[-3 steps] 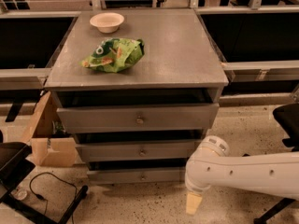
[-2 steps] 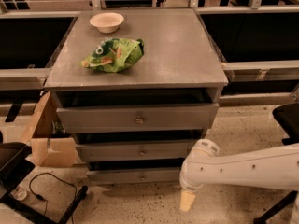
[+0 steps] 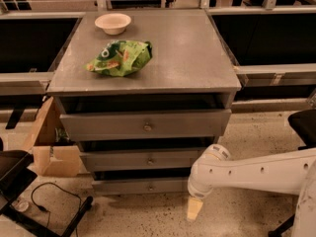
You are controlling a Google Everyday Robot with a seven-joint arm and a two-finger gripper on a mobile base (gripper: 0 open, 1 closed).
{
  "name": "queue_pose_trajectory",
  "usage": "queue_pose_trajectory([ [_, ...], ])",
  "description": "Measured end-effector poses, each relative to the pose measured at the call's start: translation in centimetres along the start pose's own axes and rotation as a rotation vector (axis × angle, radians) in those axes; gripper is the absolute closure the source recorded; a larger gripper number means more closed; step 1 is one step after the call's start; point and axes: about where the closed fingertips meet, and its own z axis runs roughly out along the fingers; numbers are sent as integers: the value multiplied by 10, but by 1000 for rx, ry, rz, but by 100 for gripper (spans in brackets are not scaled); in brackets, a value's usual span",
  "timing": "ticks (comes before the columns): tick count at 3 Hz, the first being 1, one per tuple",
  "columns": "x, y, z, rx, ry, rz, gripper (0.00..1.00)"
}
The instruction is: Open bottom drawer
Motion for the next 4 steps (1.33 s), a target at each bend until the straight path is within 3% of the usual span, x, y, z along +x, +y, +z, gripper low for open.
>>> queue_pose_trajectory([
  [1, -4, 0, 28, -45, -18, -1, 0],
  [2, -9, 2, 99, -91, -21, -18, 0],
  [3, -10, 0, 168, -84, -16, -55, 0],
  [4, -12, -19, 210, -48, -17, -101, 0],
])
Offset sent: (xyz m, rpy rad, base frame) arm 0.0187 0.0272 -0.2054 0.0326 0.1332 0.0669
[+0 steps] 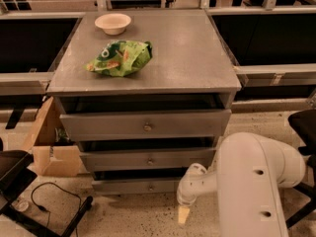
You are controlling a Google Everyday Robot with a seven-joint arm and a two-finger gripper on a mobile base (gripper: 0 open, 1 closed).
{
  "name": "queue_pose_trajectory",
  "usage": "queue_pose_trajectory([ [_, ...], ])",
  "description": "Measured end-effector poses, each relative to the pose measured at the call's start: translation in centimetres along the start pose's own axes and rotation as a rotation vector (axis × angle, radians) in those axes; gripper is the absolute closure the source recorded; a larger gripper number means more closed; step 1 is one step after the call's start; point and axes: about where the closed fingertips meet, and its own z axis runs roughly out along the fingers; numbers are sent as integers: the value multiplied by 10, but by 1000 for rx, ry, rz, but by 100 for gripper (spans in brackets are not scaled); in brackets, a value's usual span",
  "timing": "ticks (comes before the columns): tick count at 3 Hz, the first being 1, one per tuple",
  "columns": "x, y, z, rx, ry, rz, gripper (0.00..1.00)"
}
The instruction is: Open bottom drawer
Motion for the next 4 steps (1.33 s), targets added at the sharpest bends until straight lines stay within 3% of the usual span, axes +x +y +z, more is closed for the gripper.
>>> queue_pose_trajectory([
  [2, -5, -41, 21, 78, 11, -60, 0],
  [3, -7, -52, 38, 75, 12, -61, 0],
  [4, -10, -65, 56, 63, 7, -46, 19],
])
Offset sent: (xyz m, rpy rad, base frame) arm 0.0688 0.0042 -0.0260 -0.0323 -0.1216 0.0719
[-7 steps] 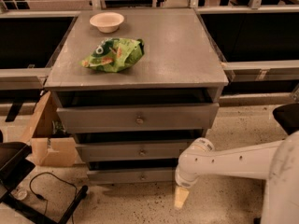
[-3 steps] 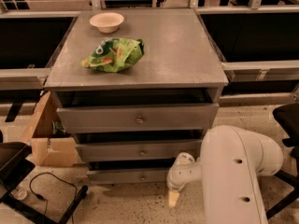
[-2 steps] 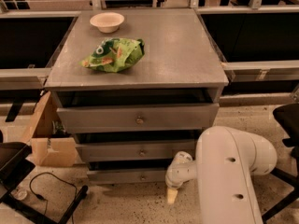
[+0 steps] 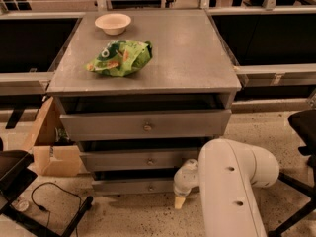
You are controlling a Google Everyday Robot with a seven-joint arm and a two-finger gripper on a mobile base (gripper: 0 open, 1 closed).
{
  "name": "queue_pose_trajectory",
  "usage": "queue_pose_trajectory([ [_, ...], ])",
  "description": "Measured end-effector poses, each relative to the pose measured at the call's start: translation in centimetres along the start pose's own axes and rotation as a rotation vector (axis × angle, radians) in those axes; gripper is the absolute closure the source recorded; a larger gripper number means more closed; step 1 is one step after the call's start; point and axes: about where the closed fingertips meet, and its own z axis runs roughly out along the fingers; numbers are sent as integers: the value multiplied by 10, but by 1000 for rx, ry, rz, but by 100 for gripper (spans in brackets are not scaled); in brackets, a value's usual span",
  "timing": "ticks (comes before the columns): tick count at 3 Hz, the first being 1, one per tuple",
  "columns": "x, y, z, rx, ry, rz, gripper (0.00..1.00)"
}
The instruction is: Open bottom drawer
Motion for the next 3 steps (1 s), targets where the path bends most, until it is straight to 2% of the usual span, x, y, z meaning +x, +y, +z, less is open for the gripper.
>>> queue_pose_trajectory([
  [1, 1, -9, 0, 4, 4, -4, 42],
  [3, 0, -12, -8, 4, 5, -3, 89],
])
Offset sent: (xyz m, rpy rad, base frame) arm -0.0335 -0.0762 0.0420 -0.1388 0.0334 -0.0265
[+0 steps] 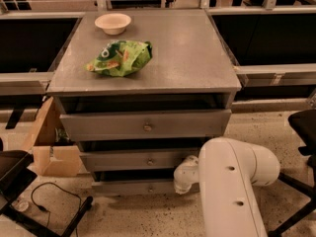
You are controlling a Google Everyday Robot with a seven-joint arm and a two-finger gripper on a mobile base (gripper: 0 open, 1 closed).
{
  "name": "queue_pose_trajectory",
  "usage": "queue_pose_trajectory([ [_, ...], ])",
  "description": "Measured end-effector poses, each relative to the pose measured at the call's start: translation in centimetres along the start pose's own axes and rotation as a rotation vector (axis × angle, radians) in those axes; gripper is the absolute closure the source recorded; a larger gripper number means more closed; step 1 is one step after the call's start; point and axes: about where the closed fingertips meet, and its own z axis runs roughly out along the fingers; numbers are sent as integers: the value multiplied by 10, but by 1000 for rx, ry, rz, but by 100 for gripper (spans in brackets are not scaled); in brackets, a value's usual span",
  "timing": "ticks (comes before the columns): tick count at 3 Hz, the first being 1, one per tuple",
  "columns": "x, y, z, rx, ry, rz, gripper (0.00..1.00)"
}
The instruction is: Open bottom drawer
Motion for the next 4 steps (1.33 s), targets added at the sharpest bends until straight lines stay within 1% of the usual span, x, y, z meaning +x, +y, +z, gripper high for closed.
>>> queue_pose_trajectory([
  [1, 12, 0, -10, -3, 18, 16, 100],
  [3, 10, -6, -18, -3, 18, 17, 100],
  [4, 18, -6, -23, -7, 29, 32, 100],
])
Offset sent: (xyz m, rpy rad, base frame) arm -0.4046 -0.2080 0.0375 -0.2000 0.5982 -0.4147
